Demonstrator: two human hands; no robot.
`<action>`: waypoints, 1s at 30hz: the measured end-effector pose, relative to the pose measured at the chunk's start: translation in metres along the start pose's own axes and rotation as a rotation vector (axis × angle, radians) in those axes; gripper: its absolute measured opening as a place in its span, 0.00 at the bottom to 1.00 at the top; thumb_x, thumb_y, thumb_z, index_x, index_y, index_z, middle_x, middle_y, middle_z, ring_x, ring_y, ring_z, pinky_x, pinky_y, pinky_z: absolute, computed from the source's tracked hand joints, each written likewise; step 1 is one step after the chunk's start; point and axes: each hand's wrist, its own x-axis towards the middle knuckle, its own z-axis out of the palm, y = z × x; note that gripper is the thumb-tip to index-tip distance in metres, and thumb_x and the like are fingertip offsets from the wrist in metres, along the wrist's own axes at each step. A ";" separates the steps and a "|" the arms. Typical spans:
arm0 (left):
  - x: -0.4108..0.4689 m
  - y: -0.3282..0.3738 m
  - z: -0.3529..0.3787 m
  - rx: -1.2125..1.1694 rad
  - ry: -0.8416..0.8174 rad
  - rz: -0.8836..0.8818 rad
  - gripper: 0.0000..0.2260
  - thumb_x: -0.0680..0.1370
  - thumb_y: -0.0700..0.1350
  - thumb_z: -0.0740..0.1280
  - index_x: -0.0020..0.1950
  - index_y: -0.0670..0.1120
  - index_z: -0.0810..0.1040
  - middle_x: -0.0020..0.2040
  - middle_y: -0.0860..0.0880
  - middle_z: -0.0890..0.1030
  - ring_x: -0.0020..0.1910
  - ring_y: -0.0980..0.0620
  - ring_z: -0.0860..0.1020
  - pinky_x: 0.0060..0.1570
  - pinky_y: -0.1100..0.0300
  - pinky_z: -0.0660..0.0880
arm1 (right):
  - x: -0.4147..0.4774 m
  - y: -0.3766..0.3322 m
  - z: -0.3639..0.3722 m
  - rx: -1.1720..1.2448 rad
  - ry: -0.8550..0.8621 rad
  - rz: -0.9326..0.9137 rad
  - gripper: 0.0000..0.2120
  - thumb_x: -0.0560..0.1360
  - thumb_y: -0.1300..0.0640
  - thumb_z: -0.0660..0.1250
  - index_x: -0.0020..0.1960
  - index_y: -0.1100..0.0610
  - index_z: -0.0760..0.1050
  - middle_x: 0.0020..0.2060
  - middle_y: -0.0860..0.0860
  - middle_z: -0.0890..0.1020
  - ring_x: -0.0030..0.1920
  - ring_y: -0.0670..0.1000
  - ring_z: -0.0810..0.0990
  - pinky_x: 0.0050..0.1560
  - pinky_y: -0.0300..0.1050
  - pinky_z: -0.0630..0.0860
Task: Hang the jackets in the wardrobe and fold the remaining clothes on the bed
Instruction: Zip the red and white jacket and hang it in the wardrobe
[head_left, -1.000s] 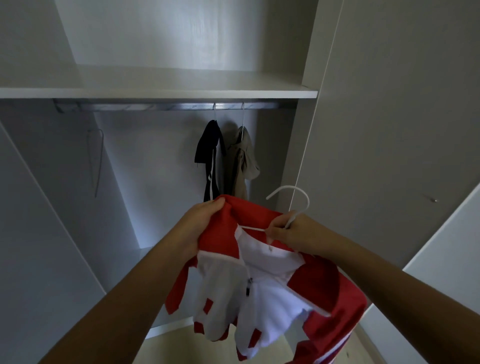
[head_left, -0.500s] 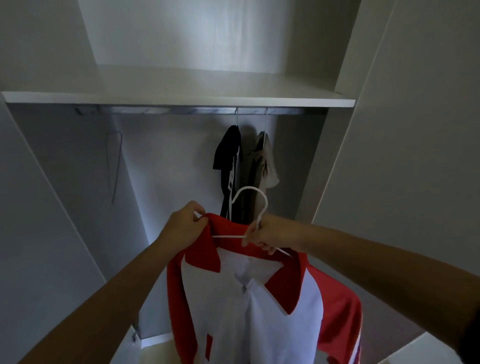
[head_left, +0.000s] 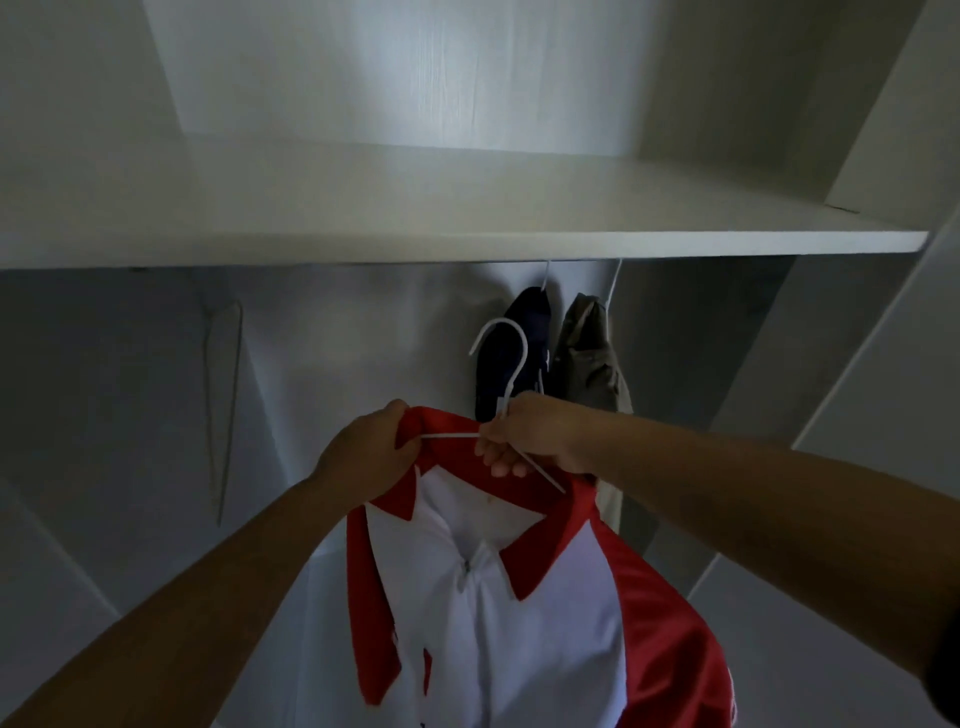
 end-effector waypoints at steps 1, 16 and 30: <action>0.013 -0.006 -0.002 0.030 0.016 0.013 0.07 0.79 0.47 0.62 0.50 0.44 0.70 0.38 0.49 0.76 0.36 0.49 0.75 0.33 0.57 0.69 | 0.013 -0.006 -0.001 0.024 0.004 0.007 0.13 0.82 0.60 0.57 0.48 0.68 0.76 0.34 0.53 0.79 0.23 0.41 0.78 0.23 0.32 0.72; 0.140 -0.063 -0.002 0.186 0.190 0.136 0.15 0.79 0.40 0.62 0.65 0.41 0.69 0.56 0.43 0.77 0.52 0.46 0.77 0.50 0.58 0.72 | 0.136 -0.067 -0.033 0.113 0.134 -0.092 0.17 0.82 0.59 0.56 0.37 0.63 0.73 0.27 0.52 0.79 0.21 0.43 0.75 0.21 0.30 0.70; 0.178 -0.080 0.001 0.229 0.249 0.044 0.15 0.78 0.41 0.64 0.65 0.42 0.68 0.56 0.44 0.77 0.52 0.45 0.78 0.50 0.56 0.74 | 0.183 -0.078 -0.029 -0.010 0.204 -0.142 0.19 0.83 0.56 0.57 0.35 0.62 0.73 0.27 0.52 0.76 0.27 0.47 0.69 0.23 0.32 0.67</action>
